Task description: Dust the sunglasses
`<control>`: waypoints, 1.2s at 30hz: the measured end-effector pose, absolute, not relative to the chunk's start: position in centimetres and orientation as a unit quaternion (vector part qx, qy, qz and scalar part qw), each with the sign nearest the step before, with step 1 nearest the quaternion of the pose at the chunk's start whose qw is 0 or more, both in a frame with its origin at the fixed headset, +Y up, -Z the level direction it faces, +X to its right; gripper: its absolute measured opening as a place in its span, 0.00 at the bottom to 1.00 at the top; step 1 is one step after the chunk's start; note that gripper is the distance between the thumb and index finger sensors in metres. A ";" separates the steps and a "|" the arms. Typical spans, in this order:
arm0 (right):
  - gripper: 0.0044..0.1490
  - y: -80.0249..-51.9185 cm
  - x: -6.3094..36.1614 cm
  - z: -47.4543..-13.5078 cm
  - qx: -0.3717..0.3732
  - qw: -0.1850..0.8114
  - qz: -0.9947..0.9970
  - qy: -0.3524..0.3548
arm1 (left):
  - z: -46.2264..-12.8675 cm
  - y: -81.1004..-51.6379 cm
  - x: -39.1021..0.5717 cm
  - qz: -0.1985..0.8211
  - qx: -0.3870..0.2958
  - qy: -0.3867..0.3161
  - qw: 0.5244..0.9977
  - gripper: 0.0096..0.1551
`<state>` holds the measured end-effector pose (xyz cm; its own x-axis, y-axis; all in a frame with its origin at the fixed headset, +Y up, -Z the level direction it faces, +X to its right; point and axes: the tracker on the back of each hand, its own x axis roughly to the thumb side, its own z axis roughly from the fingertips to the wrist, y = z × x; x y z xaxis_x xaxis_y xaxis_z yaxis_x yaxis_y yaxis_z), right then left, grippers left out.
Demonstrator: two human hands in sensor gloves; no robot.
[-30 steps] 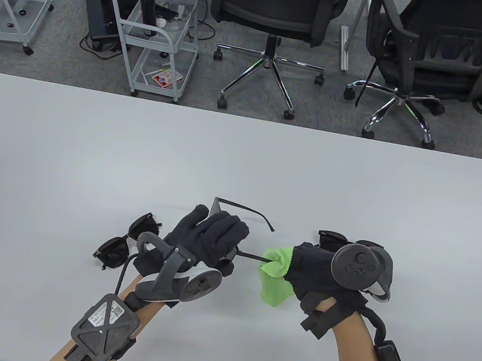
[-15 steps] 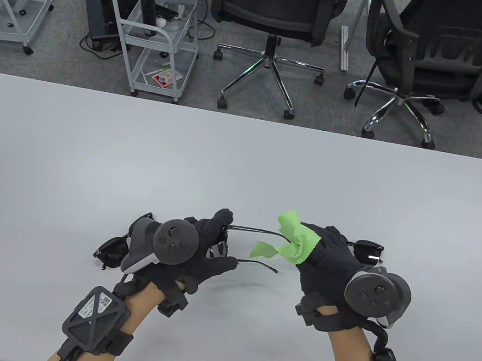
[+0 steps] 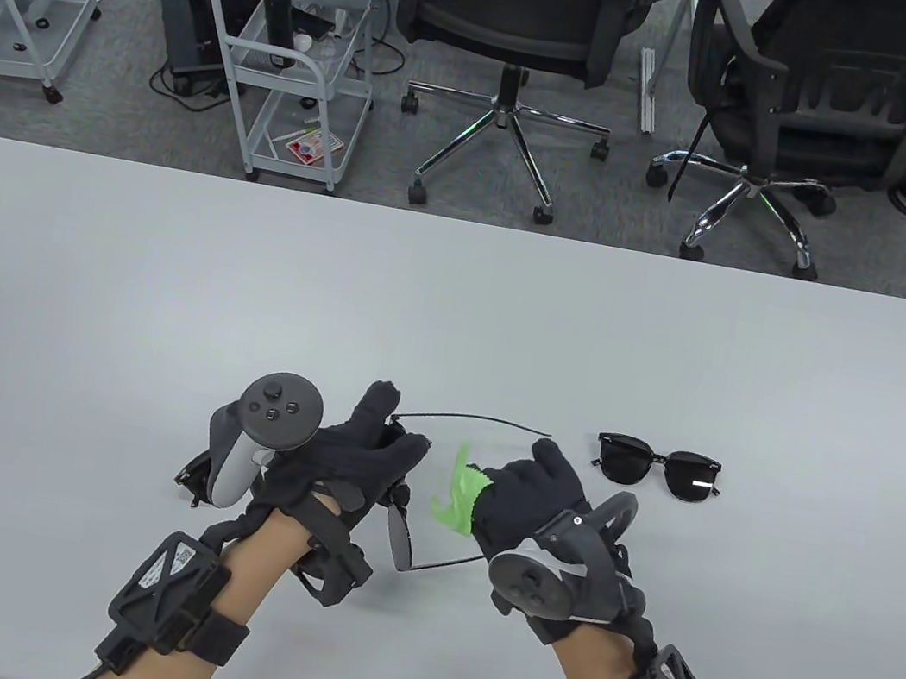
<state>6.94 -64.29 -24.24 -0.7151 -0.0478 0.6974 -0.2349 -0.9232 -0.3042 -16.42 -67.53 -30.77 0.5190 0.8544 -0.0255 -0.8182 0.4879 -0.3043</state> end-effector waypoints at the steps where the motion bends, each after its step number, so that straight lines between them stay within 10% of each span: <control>1: 0.29 -64.5 6.5 -24.0 0.387 0.047 0.904 -0.173 | -30.8 -67.6 -16.7 0.503 -0.143 -0.061 0.850 0.61; 15: 0.43 -66.2 5.2 -23.9 0.444 0.053 0.893 0.059 | -31.3 -67.4 -18.8 0.559 -0.108 -0.027 0.822 0.60; 22: 0.36 -65.5 5.0 -23.7 0.441 0.051 0.895 0.042 | -31.1 -66.8 -18.0 0.535 -0.096 -0.056 0.838 0.60; 27: 0.31 -65.2 4.6 -23.5 0.410 0.049 0.904 -0.107 | -30.6 -66.6 -17.1 0.540 -0.100 -0.071 0.832 0.60; 36: 0.30 -66.6 3.8 -23.7 0.418 0.011 0.903 -0.094 | -30.8 -67.6 -17.0 0.567 -0.126 -0.057 0.812 0.60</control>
